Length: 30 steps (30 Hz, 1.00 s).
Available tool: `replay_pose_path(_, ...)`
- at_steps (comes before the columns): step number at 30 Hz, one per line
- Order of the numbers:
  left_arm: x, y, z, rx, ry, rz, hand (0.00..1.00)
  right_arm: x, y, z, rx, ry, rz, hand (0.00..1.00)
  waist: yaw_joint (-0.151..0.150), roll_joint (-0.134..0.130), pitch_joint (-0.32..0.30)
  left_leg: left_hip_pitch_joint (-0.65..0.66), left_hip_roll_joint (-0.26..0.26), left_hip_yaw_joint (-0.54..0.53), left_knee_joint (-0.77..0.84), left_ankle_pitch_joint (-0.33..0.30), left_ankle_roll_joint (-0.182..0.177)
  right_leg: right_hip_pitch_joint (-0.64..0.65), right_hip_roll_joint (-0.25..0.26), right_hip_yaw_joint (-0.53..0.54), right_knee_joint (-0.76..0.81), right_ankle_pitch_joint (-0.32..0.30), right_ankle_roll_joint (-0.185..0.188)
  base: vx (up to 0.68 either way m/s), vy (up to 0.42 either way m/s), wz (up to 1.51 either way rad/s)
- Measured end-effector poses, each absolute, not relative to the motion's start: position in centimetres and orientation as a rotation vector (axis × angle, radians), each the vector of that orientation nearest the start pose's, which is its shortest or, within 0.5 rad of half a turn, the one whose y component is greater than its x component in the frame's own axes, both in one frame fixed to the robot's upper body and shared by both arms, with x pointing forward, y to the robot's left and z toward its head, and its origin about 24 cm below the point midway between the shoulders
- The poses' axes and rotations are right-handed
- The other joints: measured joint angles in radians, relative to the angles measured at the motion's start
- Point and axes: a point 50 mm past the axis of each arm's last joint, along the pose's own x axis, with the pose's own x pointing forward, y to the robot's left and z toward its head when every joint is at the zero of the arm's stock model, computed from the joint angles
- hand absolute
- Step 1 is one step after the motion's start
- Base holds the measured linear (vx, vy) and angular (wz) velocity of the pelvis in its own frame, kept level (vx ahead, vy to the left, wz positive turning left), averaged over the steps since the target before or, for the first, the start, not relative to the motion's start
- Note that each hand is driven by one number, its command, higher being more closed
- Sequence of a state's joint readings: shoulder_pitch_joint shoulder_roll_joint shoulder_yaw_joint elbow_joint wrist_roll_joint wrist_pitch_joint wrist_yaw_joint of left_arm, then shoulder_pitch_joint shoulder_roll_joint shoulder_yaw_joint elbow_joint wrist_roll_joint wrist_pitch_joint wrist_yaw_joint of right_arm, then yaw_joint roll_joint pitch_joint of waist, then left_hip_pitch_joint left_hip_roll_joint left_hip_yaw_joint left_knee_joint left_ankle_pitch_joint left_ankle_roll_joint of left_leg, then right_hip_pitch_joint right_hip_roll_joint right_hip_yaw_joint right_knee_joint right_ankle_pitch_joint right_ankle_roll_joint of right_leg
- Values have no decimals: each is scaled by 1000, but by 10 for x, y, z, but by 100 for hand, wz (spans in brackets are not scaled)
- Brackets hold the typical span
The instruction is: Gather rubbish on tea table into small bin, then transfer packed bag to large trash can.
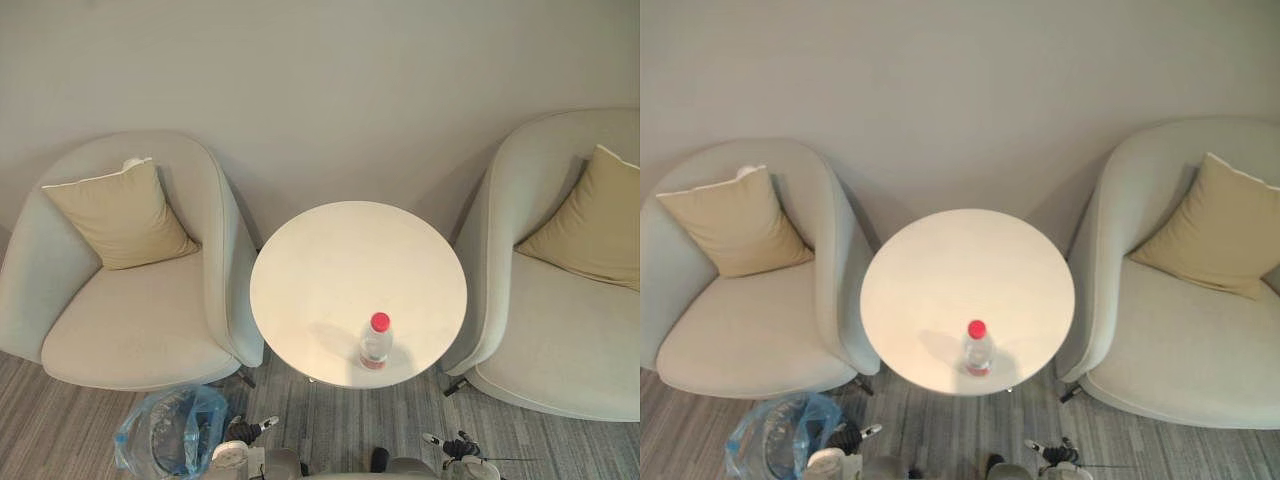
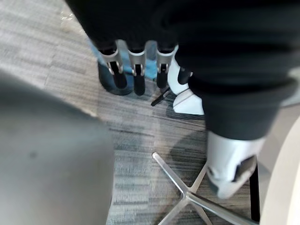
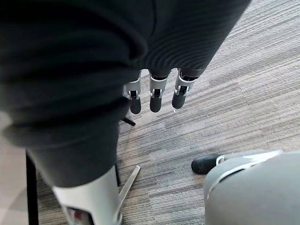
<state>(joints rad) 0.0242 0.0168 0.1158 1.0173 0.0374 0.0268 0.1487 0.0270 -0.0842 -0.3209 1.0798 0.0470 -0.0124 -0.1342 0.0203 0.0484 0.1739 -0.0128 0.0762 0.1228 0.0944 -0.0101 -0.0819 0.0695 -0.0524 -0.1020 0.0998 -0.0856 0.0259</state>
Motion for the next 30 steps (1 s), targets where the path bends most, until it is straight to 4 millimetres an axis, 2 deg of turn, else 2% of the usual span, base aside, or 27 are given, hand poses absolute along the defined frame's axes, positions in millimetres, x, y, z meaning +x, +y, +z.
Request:
replay_pose_path(4, 117, 194, -156, 125, 1081, 237, 0, 95, -208, -161, 98, 1097, -468, 0, 2, -68, -29, 68, -60, 22, -69, -9, 25, 34, -54, 8, -19, -24, 40, 160, 136, -5)
replay_pose_path(6, 117, 194, -156, 136, 1083, 228, 0, 95, -206, -161, 81, 1099, -446, 0, 3, -75, -34, 92, -86, 19, -96, -9, 35, 45, -76, 8, -20, -35, 56, 147, 156, 1)
replay_pose_path(8, 117, 192, -156, 147, 1082, 212, 0, 97, -205, -160, 69, 1091, -432, 0, 3, -78, -39, 93, -103, 16, -104, -12, 49, 47, -90, 5, -24, -40, 63, 103, 105, 8)
replay_pose_path(11, 118, 189, -156, 156, 1082, 195, 0, 103, -204, -157, 40, 1058, -403, 0, 3, -62, -39, 94, -112, 2, -112, -9, 54, 55, -95, -3, -37, -40, 63, 67, 42, 12)
replay_pose_path(14, 117, 188, -156, 161, 1081, 189, 0, 113, -204, -148, -3, 977, -375, 0, 3, -55, -42, 99, -113, -9, -112, -9, 54, 60, -89, -4, -37, -43, 62, 13, -2, 1)
replay_pose_path(16, 117, 187, -156, 169, 1080, 182, 0, 119, -211, -138, -74, 908, -358, 0, -3, -54, -43, 99, -107, -23, -112, -8, 54, 61, -81, -4, -36, -45, 59, -12, -52, 4)
replay_pose_path(18, 117, 187, -157, 173, 1080, 176, 0, 114, -218, -134, -130, 890, -347, 0, -5, -52, -43, 99, -103, -24, -112, -8, 54, 61, -78, -4, -35, -46, 58, -23, -48, 2)
replay_pose_path(22, 111, 188, -157, 182, 1083, 175, 0, 111, -232, -103, -273, 727, -317, 0, -28, -51, -47, 104, -96, -21, -112, -8, 54, 57, -71, 9, -36, -45, 56, -33, -20, -9)
replay_pose_path(30, 112, 187, -155, 210, 1061, 145, 0, 112, -220, -78, -355, 598, -209, 0, -35, -58, -51, 109, -88, -16, -110, -8, 53, 57, -68, 23, -37, -38, 53, -38, -11, -4)
